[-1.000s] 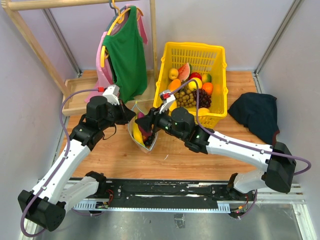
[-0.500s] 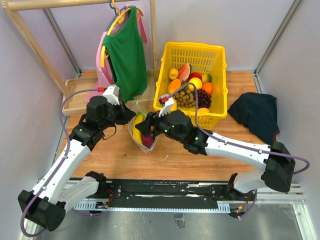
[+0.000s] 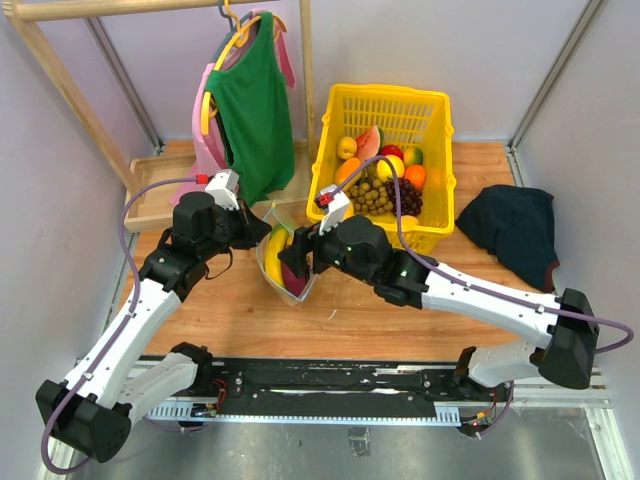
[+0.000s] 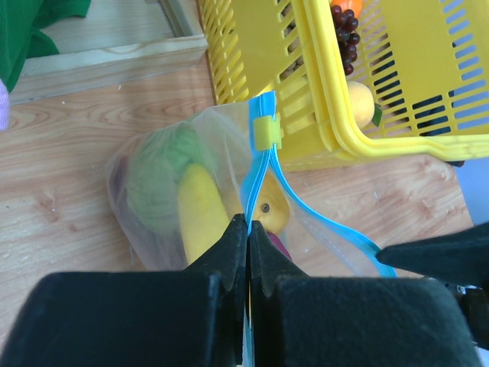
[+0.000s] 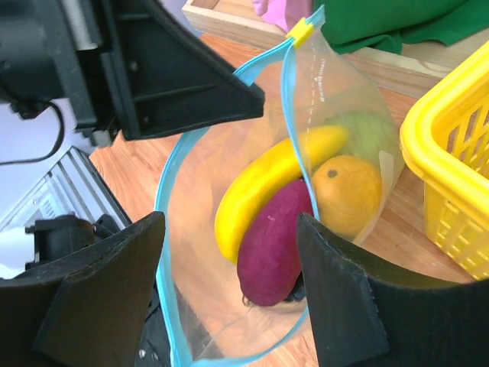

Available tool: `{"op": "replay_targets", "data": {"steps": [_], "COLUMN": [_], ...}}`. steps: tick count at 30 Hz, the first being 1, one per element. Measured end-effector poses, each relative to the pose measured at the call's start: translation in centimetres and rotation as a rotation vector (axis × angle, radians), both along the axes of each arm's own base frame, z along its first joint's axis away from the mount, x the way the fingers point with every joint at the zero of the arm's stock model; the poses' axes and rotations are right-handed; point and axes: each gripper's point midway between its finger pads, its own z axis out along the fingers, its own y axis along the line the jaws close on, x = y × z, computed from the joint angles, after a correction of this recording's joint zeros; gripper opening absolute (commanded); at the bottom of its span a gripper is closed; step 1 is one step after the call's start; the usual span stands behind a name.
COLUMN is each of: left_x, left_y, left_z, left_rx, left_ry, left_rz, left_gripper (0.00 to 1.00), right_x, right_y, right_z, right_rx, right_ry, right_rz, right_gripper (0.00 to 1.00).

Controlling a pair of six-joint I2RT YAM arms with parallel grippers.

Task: Place the food in the zip-top bag and seal the zipper
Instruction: Move the zipper food storage bag to the center of the board.

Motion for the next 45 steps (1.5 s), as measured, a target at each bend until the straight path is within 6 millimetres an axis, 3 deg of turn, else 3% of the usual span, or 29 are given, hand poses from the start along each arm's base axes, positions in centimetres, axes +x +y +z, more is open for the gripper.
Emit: {"op": "replay_targets", "data": {"steps": [4,13,21,28,32,38,42,45], "left_x": [0.0,0.2,0.3,0.4,0.4,0.4,0.4,0.5], "left_y": [0.0,0.0,-0.1,-0.2,-0.2,-0.2,-0.2,-0.2], "left_z": [0.0,-0.3,-0.7,-0.9,-0.9,-0.9,-0.8,-0.9], "left_rx": [-0.002,0.001,-0.001,-0.005,-0.007,-0.007,-0.02,-0.04], "left_ry": [0.001,0.013,0.029,0.039,0.04,0.04,0.048,0.067], "left_rz": [0.002,0.006,0.01,0.012,0.013,0.013,0.021,0.044], "left_gripper": [0.0,0.0,0.0,0.0,0.01,0.0,0.0,0.0], "right_x": [-1.2,-2.9,-5.4,-7.2,-6.7,-5.4,-4.6,-4.2], "right_y": [-0.5,-2.0,-3.0,-1.7,-1.1,-1.2,-1.3,-1.4], "right_z": [0.8,0.5,-3.2,-5.4,-6.5,-8.1,-7.5,-7.0], "right_rx": [-0.046,-0.209,-0.383,-0.464,-0.493,-0.549,-0.551,-0.553], "right_ry": [-0.027,-0.021,0.037,0.06,0.075,0.079,0.059,0.041], "right_rz": [0.036,0.065,0.111,0.167,0.14,0.055,0.016,-0.005], "right_gripper": [0.78,0.87,0.89,0.88,0.8,0.57,0.36,0.26]}}
